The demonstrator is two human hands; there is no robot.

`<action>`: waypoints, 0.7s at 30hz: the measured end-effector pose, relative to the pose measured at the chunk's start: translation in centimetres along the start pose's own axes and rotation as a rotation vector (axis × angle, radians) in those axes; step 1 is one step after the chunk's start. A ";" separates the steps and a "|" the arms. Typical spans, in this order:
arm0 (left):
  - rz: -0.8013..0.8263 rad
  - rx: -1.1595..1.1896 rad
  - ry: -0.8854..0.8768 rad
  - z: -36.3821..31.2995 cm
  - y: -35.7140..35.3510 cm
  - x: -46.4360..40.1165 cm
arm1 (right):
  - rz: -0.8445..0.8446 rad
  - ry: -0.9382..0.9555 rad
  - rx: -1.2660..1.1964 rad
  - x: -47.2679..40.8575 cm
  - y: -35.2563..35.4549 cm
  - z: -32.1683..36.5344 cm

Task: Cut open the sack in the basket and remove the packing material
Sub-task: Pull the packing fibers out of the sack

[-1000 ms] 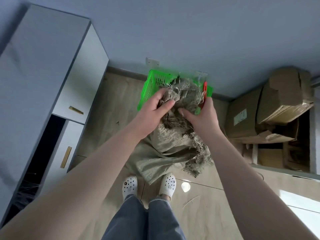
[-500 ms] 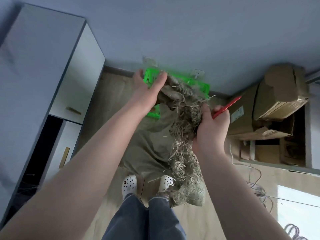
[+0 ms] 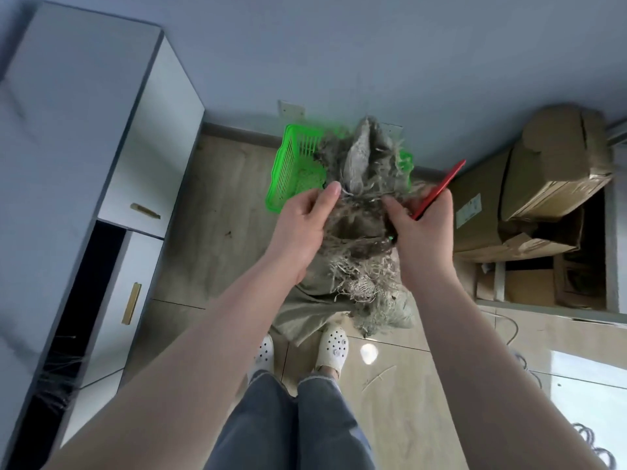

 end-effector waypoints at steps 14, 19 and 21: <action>-0.145 -0.133 -0.162 0.1 0.4 0.9 | -0.092 -0.026 -0.113 -1.1 0.3 -0.3; -0.010 -0.227 -0.285 -0.1 0.2 1.0 | -0.041 -0.118 -0.230 -1.2 -0.7 -0.2; 0.131 -0.350 -0.380 -0.7 0.1 1.2 | -0.030 -0.134 -0.237 -1.3 -0.7 0.0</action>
Point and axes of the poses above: each hand's wrist, its own x-axis away from the middle knuckle, its own y-axis out of the back of the hand, z = x × y, the point moved 3 cm from there along -x, towards the middle knuckle, and after that the axes turned 14 degrees about z, right-handed, at the moved point
